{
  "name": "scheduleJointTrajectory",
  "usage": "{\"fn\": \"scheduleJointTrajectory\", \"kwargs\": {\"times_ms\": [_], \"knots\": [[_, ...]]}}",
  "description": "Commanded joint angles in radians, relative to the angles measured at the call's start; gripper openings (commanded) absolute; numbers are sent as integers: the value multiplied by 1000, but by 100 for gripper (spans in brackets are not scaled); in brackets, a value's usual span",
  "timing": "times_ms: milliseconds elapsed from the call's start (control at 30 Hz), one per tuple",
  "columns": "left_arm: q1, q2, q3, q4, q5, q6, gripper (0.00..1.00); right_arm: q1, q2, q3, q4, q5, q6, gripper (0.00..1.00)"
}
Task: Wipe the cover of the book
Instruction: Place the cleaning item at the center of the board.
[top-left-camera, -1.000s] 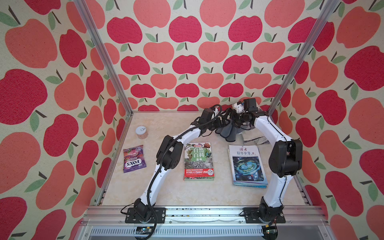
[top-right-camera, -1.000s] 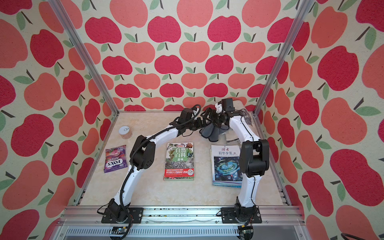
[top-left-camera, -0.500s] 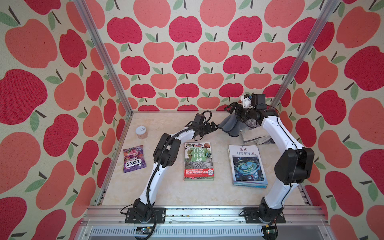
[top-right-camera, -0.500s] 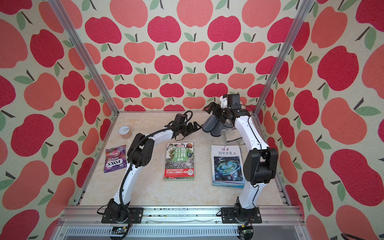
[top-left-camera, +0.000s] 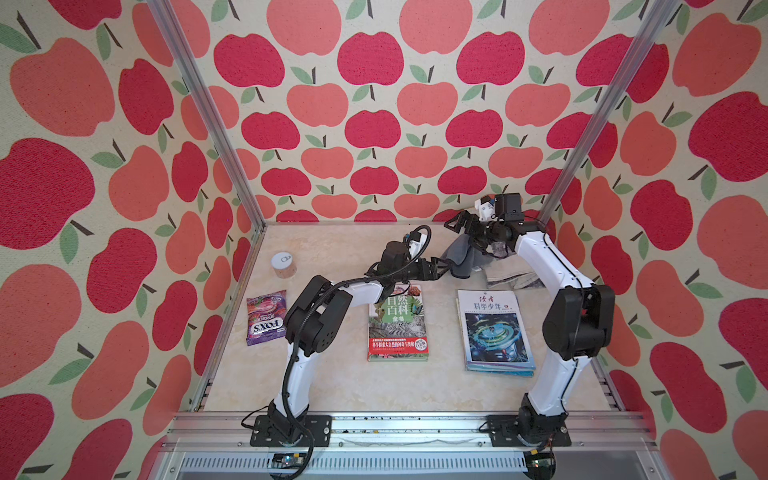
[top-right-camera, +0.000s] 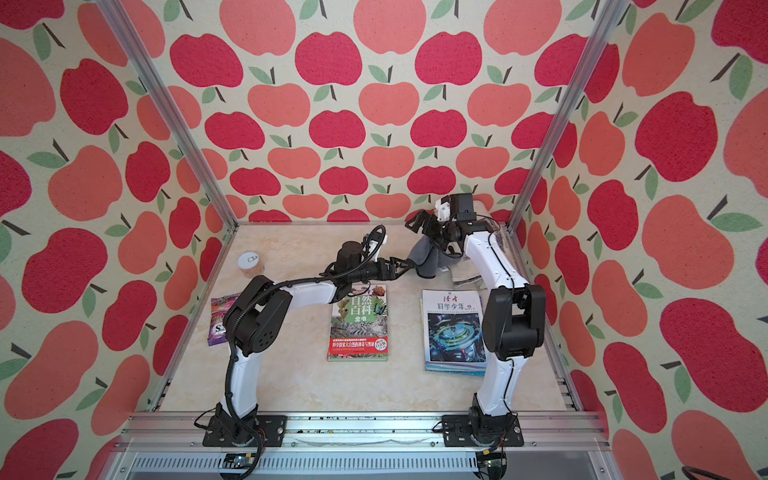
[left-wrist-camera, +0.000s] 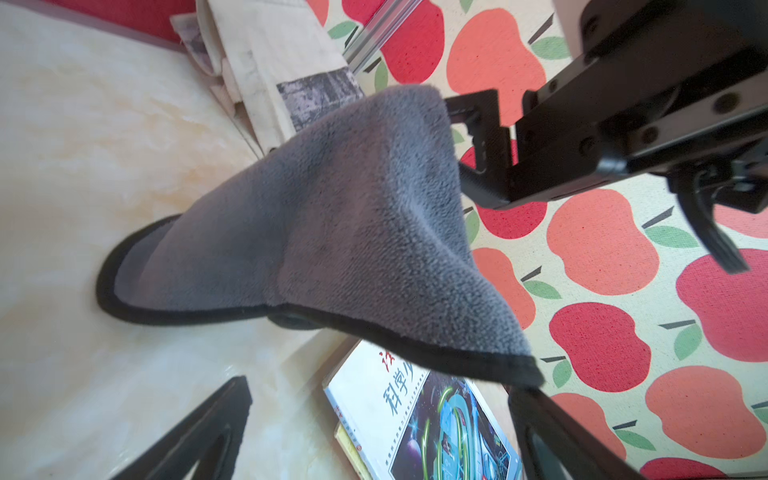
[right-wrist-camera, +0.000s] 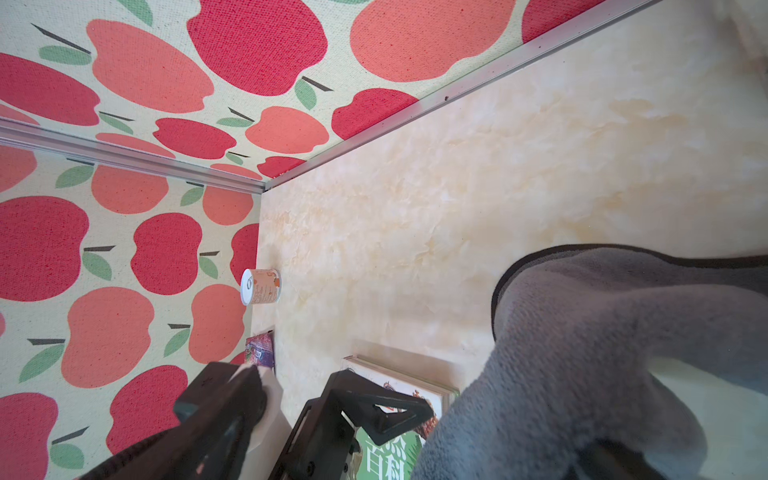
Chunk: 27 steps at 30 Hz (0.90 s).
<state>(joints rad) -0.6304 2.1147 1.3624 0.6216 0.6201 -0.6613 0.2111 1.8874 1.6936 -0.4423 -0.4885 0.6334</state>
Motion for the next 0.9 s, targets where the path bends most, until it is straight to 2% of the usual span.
{"fn": "scheduleJointTrajectory", "kwargs": {"times_ms": [0,167,267,333,433,533,667,867], "knots": [[4,-14,43,3,42,87,100,7,8,-2,27,-20,9,99],[-29,31,152,-115,30,146,97,28,19,12,27,-21,16,99],[-35,85,225,-123,22,117,89,49,23,10,44,-32,31,99],[-37,118,271,-126,19,102,77,60,20,-2,61,-38,46,99],[-35,144,319,-166,-26,95,51,66,6,-24,85,-49,63,99],[-31,151,319,-184,-39,99,36,65,-9,-38,88,-56,64,99],[-22,137,267,-158,-78,92,0,65,-35,-49,94,-64,66,99],[12,73,142,-145,-173,94,0,31,-61,-53,97,-74,67,99]]}}
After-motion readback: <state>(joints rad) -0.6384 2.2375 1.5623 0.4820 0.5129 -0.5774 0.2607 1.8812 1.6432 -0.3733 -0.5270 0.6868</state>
